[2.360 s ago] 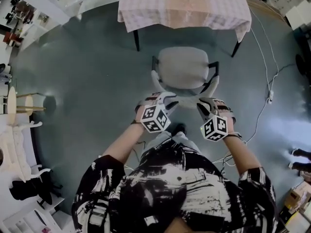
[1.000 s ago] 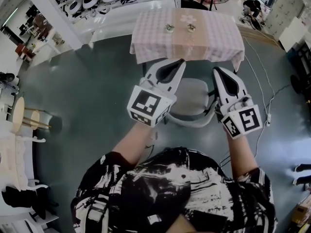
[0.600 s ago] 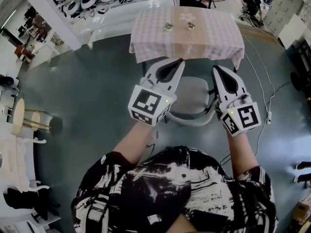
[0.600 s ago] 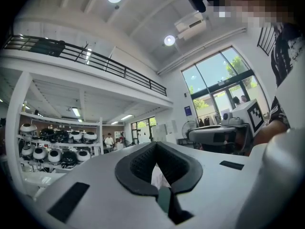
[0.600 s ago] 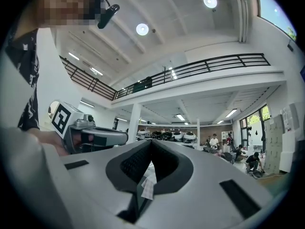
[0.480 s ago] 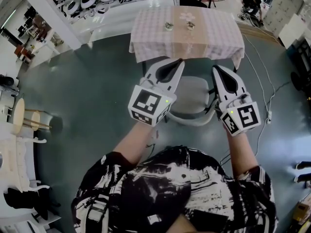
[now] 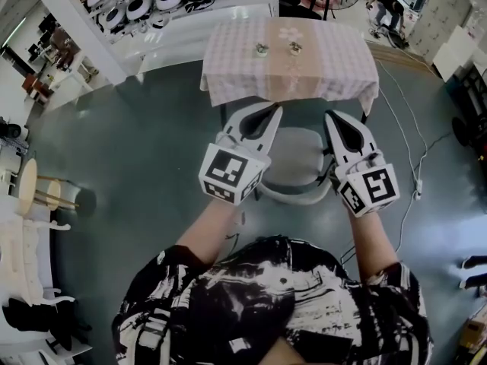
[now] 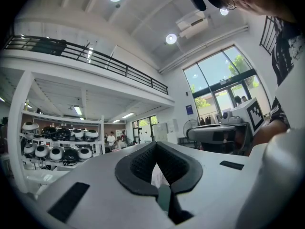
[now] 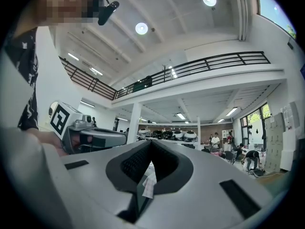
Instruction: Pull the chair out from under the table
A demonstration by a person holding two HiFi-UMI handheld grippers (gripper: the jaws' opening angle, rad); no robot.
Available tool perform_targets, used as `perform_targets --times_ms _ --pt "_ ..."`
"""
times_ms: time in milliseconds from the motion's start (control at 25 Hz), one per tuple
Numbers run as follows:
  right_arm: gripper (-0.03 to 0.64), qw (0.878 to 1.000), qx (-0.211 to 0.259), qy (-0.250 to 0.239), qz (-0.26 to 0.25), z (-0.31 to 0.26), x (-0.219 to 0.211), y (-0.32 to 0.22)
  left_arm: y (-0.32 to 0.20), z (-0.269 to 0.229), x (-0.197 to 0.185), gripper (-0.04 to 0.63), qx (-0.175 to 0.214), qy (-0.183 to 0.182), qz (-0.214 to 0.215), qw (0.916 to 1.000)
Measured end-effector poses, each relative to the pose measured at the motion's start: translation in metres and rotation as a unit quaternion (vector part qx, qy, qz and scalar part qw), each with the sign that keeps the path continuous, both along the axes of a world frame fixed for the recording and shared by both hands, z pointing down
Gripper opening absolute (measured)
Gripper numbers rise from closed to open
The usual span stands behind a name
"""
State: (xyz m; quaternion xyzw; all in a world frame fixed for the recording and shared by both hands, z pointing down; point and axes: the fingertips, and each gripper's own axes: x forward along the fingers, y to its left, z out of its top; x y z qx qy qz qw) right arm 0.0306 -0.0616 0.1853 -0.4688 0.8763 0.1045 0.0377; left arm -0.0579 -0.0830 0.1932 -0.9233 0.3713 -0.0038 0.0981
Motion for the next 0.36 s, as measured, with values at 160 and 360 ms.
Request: perform_targets --times_ms 160,360 --pt "-0.002 1.000 -0.004 0.000 0.000 0.002 -0.004 0.008 0.007 0.003 -0.003 0.000 -0.006 -0.001 0.000 1.0000" --pt "-0.002 1.000 -0.013 0.000 0.003 0.001 0.004 0.017 0.015 0.003 0.006 0.000 -0.015 0.000 0.005 0.9999"
